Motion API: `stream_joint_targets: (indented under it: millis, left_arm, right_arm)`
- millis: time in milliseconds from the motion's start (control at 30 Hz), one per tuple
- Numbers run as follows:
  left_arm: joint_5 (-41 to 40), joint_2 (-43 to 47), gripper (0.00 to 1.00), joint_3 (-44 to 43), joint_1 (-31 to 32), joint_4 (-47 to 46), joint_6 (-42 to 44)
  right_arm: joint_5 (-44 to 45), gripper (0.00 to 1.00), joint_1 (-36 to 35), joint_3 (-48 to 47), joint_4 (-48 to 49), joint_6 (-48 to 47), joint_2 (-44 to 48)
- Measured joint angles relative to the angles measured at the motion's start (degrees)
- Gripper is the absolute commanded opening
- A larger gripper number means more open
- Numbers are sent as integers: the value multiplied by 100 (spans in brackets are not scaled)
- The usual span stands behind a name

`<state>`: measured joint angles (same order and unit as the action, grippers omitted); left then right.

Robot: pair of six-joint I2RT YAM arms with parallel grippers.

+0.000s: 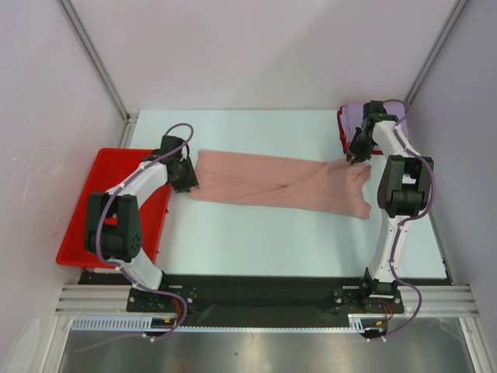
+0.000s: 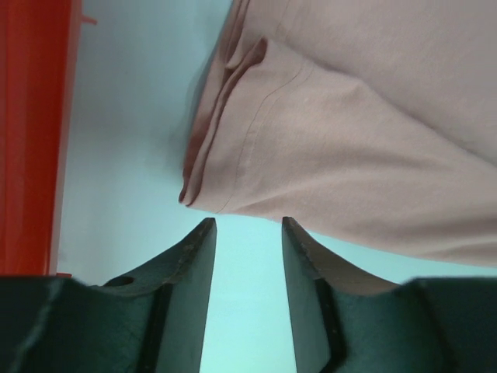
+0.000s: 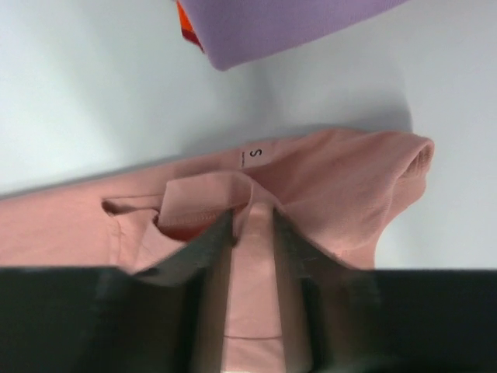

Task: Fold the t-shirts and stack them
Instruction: Fold the tshirt

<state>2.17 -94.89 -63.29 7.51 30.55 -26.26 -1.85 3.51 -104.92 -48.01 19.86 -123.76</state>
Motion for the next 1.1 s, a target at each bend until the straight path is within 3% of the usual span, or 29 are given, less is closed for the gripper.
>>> stream_joint_targets:
  millis: [133, 567, 833, 1100]
  left_arm:
    - [-50, -96, 57, -404, 37, 44, 142]
    - [-1080, -1937, 57, -2691, 452, 804, 28]
    - [-1703, -2061, 56, -2767, 610, 1115, 90]
    - [-1803, -2144, 53, -2743, 610, 1156, 85]
  right_arm:
    - [15, 43, 0, 7, -55, -50, 7]
    - [44, 46, -105, 787, -142, -105, 866]
    - [-59, 47, -109, 1248, -142, -105, 1471]
    - [-107, 48, -109, 1451, -116, -105, 1655]
